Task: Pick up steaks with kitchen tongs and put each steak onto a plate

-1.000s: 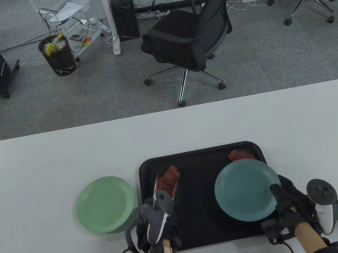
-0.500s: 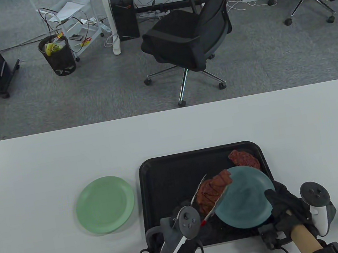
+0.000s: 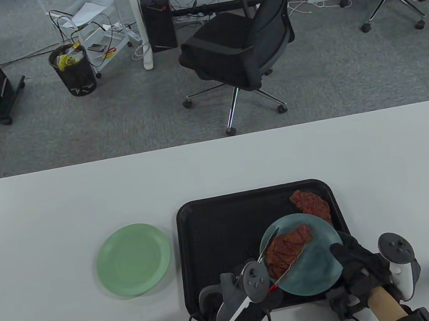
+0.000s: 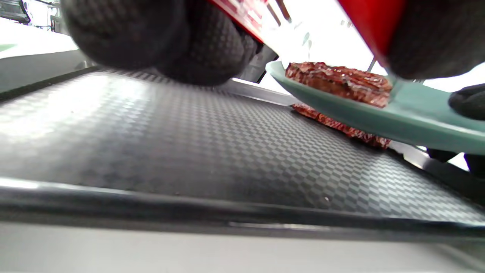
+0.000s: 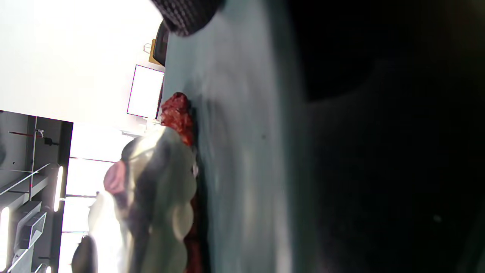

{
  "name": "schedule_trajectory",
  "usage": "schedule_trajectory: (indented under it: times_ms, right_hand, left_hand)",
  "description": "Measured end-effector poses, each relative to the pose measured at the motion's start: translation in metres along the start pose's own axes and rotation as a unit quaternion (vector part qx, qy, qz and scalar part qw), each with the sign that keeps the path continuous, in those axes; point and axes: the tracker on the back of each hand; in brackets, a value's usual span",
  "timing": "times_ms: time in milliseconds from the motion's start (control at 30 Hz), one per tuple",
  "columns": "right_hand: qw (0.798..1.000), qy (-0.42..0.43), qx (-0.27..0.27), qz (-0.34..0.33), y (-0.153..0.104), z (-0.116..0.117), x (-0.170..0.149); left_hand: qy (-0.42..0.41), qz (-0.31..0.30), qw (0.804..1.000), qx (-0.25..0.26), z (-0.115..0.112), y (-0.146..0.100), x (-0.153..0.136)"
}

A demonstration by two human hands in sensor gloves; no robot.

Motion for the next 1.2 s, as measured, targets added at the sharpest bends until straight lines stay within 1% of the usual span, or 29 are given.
schedule_trajectory:
  times_ms: [100, 233, 333, 400, 433, 533, 567, 600, 667, 733, 800, 967, 1200]
  right_hand:
    - [1.0, 0.02, 0.001, 0.0, -0.001, 0.0, 0.001]
    - [0.999, 0.03, -0.011, -0.004, -0.001, -0.007, 0.005]
    - [0.997, 0.062, -0.035, 0.0, 0.0, -0.019, 0.006]
    - [0.995, 0.084, -0.06, 0.002, 0.003, -0.032, 0.006]
    - [0.993, 0.093, -0.071, 0.003, 0.004, -0.037, 0.005]
    - [0.985, 0.115, -0.126, 0.008, 0.008, -0.064, -0.002]
    - [0.981, 0.118, -0.151, 0.012, 0.011, -0.078, -0.009]
    - [0.98, 0.119, -0.16, 0.016, 0.011, -0.084, -0.011]
    - [0.971, 0.132, -0.197, 0.034, 0.012, -0.105, -0.022]
    - [0.964, 0.132, -0.224, 0.051, 0.012, -0.121, -0.032]
    - [0.953, 0.144, -0.257, 0.072, 0.01, -0.136, -0.042]
    - [0.942, 0.153, -0.28, 0.104, 0.009, -0.153, -0.054]
    - [0.948, 0.092, -0.276, 0.129, 0.015, -0.153, -0.055]
  left_hand:
    - [-0.021, 0.003, 1.0, 0.0, 0.011, -0.005, -0.005]
    - [-0.073, 0.016, 0.996, 0.04, 0.025, -0.015, -0.018]
    - [-0.1, 0.051, 0.99, 0.083, 0.029, -0.021, -0.033]
    - [-0.104, 0.076, 0.987, 0.098, 0.027, -0.021, -0.043]
    - [-0.104, 0.087, 0.986, 0.099, 0.025, -0.021, -0.046]
    - [-0.108, 0.119, 0.983, 0.094, 0.02, -0.02, -0.057]
    - [-0.109, 0.13, 0.981, 0.092, 0.018, -0.02, -0.06]
    - [-0.11, 0.134, 0.981, 0.091, 0.017, -0.02, -0.062]
    - [-0.113, 0.142, 0.979, 0.089, 0.015, -0.02, -0.066]
    - [-0.115, 0.149, 0.978, 0.085, 0.013, -0.019, -0.068]
    - [-0.111, 0.151, 0.979, 0.078, 0.012, -0.018, -0.069]
    - [-0.107, 0.152, 0.98, 0.071, 0.01, -0.017, -0.07]
    - [-0.101, 0.158, 0.98, 0.064, 0.008, -0.018, -0.073]
Point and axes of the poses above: the tracker on the back of each hand, its own x axis roughly to the thumb side, its own y axis roughly from the wrist to the fingertips, z = x × y, and after that the axes turned 7 degrees about -z, right-handed
